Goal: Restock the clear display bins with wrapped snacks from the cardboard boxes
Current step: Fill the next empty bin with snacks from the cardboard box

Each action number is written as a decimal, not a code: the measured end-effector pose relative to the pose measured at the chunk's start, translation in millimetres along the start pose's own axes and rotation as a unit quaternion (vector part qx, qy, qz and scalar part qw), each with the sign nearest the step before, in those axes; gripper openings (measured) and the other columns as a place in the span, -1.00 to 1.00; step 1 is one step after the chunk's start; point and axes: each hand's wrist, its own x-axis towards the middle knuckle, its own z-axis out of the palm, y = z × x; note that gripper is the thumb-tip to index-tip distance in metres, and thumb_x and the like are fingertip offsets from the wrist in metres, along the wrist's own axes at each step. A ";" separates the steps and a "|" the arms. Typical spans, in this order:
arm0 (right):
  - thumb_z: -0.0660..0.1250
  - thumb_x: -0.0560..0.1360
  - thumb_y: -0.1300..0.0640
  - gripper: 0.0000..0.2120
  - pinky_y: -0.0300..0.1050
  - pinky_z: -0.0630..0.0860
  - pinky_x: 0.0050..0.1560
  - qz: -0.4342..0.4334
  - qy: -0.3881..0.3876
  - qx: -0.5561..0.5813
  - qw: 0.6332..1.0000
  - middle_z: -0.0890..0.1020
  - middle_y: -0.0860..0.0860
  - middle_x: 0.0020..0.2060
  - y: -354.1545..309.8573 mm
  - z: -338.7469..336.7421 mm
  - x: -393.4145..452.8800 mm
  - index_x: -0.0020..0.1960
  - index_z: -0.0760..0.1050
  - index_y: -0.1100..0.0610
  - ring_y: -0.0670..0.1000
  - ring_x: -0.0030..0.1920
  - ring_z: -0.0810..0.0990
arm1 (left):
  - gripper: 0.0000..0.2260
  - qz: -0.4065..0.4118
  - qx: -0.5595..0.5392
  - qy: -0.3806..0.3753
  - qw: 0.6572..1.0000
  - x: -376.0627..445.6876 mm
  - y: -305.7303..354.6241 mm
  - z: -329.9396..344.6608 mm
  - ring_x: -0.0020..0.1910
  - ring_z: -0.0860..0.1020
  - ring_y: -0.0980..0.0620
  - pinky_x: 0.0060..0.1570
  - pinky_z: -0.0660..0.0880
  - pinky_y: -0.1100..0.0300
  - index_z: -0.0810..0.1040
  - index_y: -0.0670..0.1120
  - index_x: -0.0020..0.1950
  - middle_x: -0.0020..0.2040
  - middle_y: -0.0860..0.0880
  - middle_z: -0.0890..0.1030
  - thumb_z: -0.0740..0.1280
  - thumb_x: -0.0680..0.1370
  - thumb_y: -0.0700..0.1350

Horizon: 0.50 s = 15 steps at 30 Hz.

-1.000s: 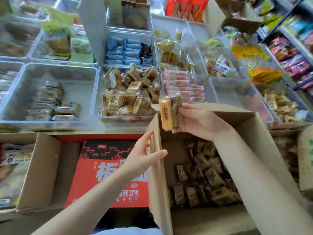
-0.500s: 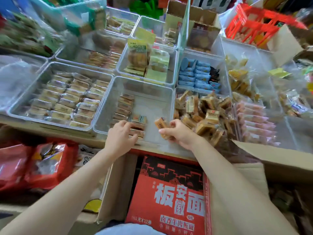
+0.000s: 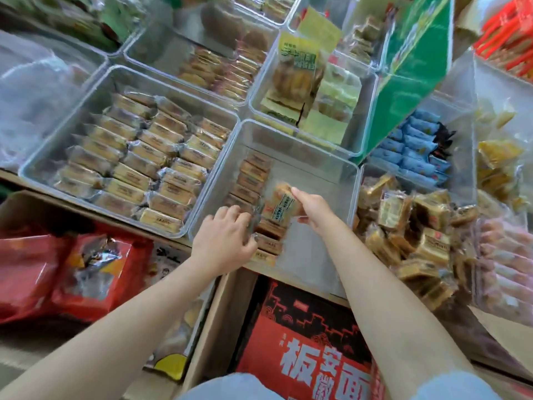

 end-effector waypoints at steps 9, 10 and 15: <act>0.18 0.66 -0.10 -0.57 -0.13 0.43 0.04 -0.065 -0.004 -0.216 0.974 0.62 0.14 0.10 3.7 14.7 30.6 0.20 0.59 0.23 0.12 0.13 0.57 | -0.56 0.001 -0.017 0.035 0.999 0.7 -0.6 7.5 0.17 0.53 -0.10 -0.12 0.57 0.01 0.59 -0.06 0.24 0.20 -0.05 0.59 0.22 0.47 0.13; 0.14 0.66 -0.16 -0.50 -0.12 0.43 0.14 -0.059 -0.026 -0.239 0.969 0.59 0.15 0.21 0.0 13.7 29.3 0.29 0.55 0.22 0.14 0.22 0.55 | -0.56 0.002 -0.018 0.039 0.999 1.0 -1.0 8.3 0.16 0.53 -0.10 -0.14 0.57 0.02 0.59 -0.07 0.23 0.19 -0.05 0.59 0.21 0.48 0.13; 0.40 0.46 -0.25 -0.42 -0.10 0.61 0.00 -0.026 -0.176 -0.382 0.907 0.62 0.08 0.16 -17.3 6.1 29.8 0.26 0.53 0.19 0.06 0.03 0.64 | -0.54 0.007 -0.021 0.038 0.999 1.5 -1.6 10.4 0.15 0.53 -0.08 -0.14 0.55 0.03 0.58 -0.06 0.25 0.17 -0.02 0.60 0.15 0.49 0.14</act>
